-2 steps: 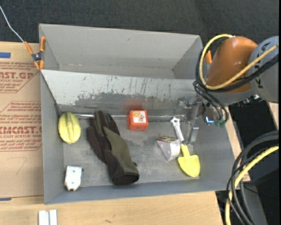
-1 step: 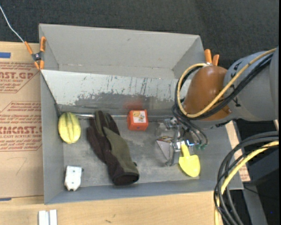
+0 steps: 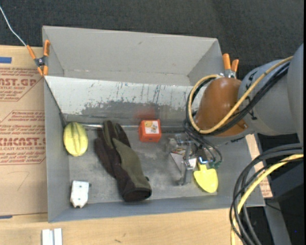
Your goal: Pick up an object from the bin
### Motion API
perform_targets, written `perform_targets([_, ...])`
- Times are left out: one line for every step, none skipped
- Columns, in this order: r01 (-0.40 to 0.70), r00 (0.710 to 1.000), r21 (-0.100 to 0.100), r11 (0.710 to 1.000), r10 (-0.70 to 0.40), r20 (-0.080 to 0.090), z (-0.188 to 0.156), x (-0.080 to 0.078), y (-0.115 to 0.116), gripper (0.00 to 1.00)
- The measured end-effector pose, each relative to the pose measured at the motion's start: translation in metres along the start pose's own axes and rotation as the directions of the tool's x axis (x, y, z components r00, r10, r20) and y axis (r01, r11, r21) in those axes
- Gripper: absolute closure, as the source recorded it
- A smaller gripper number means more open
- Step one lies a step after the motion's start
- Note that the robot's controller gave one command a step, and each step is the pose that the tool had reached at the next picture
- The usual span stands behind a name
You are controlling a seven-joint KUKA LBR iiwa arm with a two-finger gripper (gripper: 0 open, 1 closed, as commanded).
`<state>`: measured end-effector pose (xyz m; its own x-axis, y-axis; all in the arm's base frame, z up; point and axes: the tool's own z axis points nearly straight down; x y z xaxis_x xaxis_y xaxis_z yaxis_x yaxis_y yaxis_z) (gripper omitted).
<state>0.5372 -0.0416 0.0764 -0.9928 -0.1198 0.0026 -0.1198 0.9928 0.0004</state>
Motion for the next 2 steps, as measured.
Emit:
perform_targets([0.218,0.976,0.002,0.976,-0.218,0.004,0.0021,-0.0081,-0.0302,1.00])
perform_targets([0.218,0.976,0.002,0.976,-0.218,0.004,0.0021,-0.0081,-0.0300,1.00])
